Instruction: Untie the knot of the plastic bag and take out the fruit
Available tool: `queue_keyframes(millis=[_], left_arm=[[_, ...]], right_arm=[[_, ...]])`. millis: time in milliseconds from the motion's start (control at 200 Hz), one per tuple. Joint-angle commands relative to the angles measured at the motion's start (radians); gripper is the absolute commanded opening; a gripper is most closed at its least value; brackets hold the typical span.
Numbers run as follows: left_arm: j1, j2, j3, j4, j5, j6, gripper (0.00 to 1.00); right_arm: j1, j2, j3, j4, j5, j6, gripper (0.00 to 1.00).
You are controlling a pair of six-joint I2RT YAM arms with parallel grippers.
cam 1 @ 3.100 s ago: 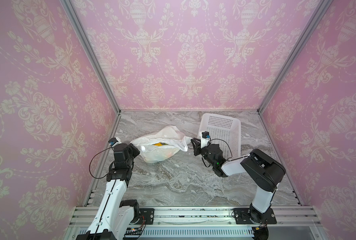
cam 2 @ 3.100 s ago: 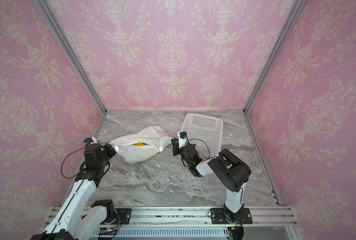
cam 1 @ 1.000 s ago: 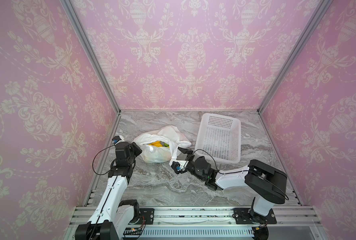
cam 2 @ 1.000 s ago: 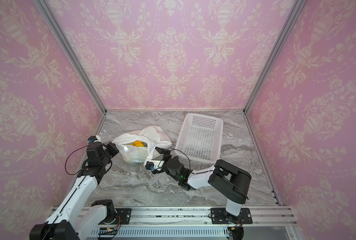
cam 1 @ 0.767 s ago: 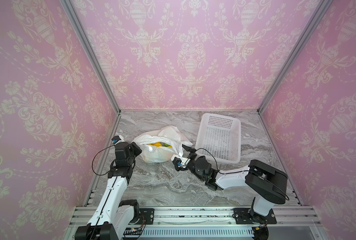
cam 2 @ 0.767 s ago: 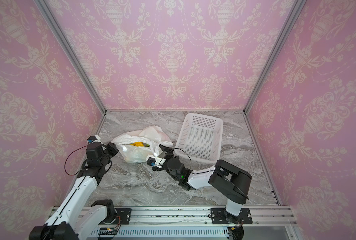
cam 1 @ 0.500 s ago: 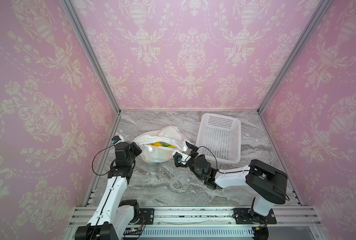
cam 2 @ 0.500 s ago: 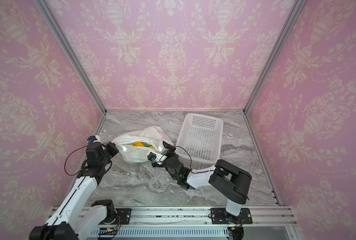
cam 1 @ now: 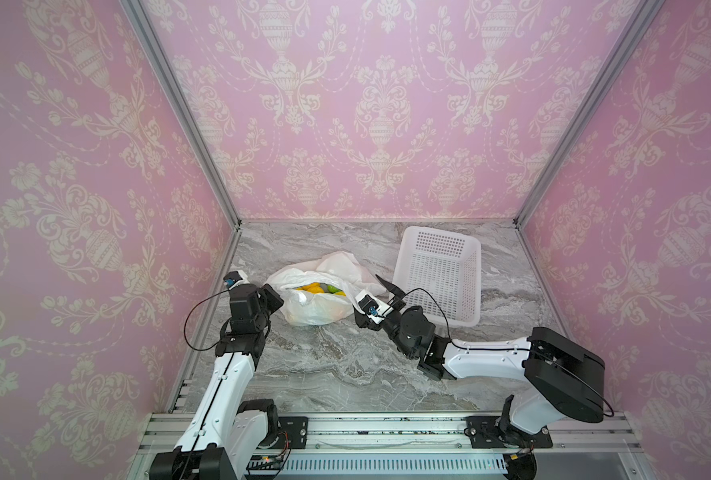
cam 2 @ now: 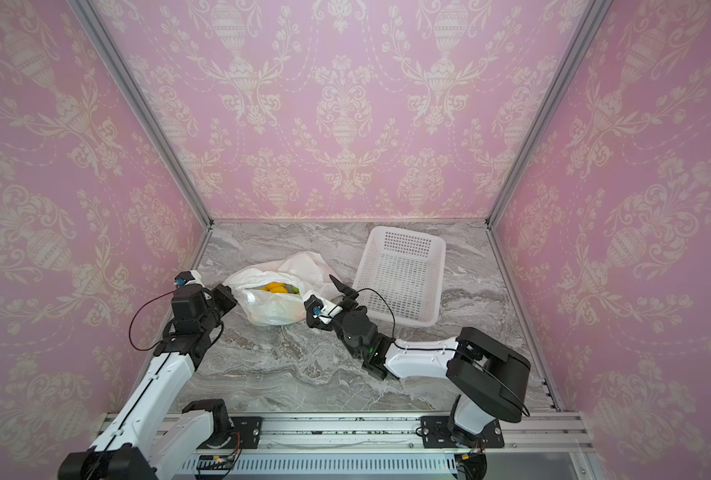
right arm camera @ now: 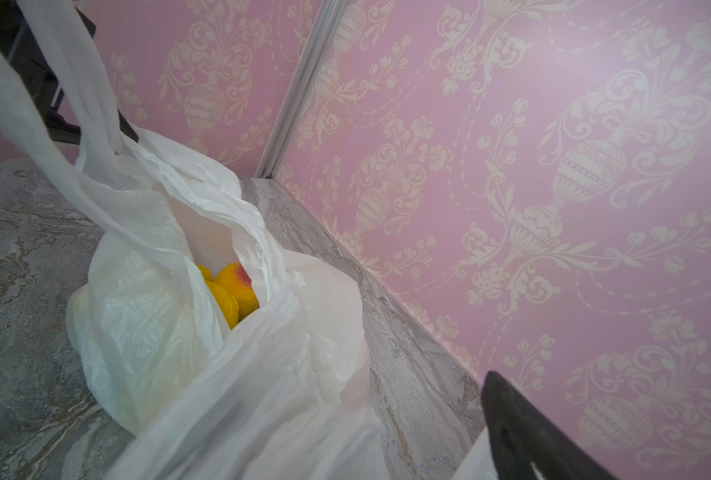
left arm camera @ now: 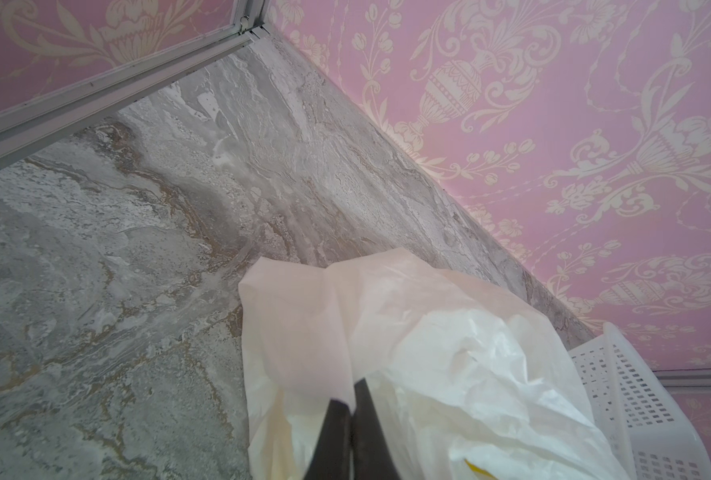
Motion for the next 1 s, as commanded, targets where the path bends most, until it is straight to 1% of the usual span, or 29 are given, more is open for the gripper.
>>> queue_keyframes(millis=[0,70,115,130,170,180,195,235,310,390,505,610,696,771,826,916,996], left_arm=[[0.008,-0.009,0.011,-0.006,0.025,-0.007,0.04],[0.007,-0.014,0.013,-0.008,0.028,0.002,0.05],[0.005,-0.024,0.018,-0.014,0.032,0.009,0.1],[0.005,-0.026,0.02,-0.016,0.034,0.011,0.13],[0.001,-0.039,0.026,-0.027,0.035,0.018,0.27],[0.0,-0.044,0.028,-0.031,0.036,0.019,0.31],[-0.002,-0.049,0.031,-0.035,0.037,0.023,0.35],[-0.012,-0.071,0.041,-0.051,0.034,0.033,0.42],[-0.046,-0.127,0.067,-0.112,-0.009,0.058,0.54],[-0.091,-0.21,0.1,-0.189,-0.092,0.094,0.65],[-0.123,-0.351,0.182,-0.33,-0.199,0.134,0.72],[-0.13,-0.5,0.221,-0.399,-0.223,0.123,0.74],[-0.133,-0.553,0.283,-0.454,-0.169,0.074,0.74],[-0.135,-0.528,0.338,-0.52,-0.045,0.014,0.72],[-0.137,-0.507,0.341,-0.527,0.033,-0.029,0.7],[-0.161,-0.495,0.328,-0.506,0.084,-0.048,0.65],[-0.198,-0.475,0.359,-0.524,0.091,-0.023,0.64]], right_arm=[[0.0,-0.014,0.022,-0.094,-0.097,0.068,0.77],[0.0,-0.011,0.041,-0.113,-0.095,0.099,0.56],[0.001,-0.01,0.057,-0.119,-0.051,0.134,0.41],[0.0,-0.01,0.065,-0.124,-0.027,0.149,0.33],[-0.001,-0.009,0.097,-0.158,0.052,0.198,0.18],[-0.001,-0.009,0.109,-0.173,0.073,0.212,0.15],[-0.002,-0.007,0.127,-0.199,0.1,0.229,0.1],[-0.01,-0.004,0.177,-0.3,0.134,0.267,0.0],[-0.021,0.007,0.241,-0.441,0.117,0.31,0.0],[-0.022,0.021,0.261,-0.458,0.122,0.344,0.0],[-0.032,0.034,0.294,-0.501,0.124,0.415,0.0],[-0.041,0.034,0.32,-0.554,0.121,0.469,0.0],[-0.048,0.028,0.319,-0.56,0.113,0.496,0.0],[-0.061,0.027,0.319,-0.575,0.112,0.527,0.0],[-0.075,0.023,0.323,-0.596,0.089,0.555,0.0],[-0.101,0.022,0.324,-0.628,0.054,0.599,0.0],[-0.132,0.023,0.329,-0.672,0.027,0.64,0.0]])
